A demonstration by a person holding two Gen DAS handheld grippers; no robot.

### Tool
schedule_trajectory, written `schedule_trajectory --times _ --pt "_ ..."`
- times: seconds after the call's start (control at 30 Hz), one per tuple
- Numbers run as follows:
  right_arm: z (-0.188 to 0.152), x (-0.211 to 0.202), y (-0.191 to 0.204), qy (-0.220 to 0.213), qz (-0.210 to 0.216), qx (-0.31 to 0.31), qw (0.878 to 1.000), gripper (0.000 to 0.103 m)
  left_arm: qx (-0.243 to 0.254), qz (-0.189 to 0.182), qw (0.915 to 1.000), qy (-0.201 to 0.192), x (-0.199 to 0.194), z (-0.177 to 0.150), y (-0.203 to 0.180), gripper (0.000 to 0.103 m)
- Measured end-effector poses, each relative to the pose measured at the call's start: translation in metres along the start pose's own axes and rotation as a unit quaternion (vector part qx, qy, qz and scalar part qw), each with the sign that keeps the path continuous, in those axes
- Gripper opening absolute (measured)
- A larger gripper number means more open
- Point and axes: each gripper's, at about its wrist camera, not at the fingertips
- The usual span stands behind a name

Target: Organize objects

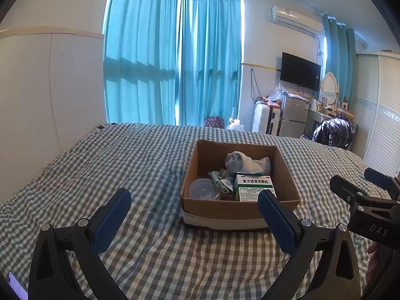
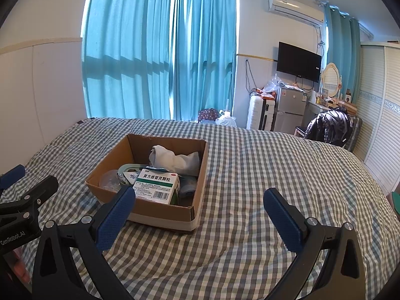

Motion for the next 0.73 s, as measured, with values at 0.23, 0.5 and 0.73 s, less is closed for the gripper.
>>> schedule_trajectory --times 0.23,0.5,0.73 --pt "-0.0008 0.0003 0.0001 0.001 0.000 0.000 1.000 0.103 -0.001 -0.001 1.0000 0.002 0.0005 0.0000 0.0008 0.103" --pt "-0.0021 0.0025 0.0001 0.003 0.000 0.002 1.000 0.103 0.002 0.000 1.0000 0.002 0.0008 -0.0006 0.0011 0.103" --pt "-0.0031 0.0035 0.0010 0.005 0.000 0.002 1.000 0.103 0.006 -0.003 1.0000 0.004 0.0019 -0.0019 0.0014 0.103"
Point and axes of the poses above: each gripper's, at about its wrist camera, not at the fingertips, and x roughly the way its jaws point, y to its left, z to its top, and after that the axes turned 6 degrees about z, right-handed
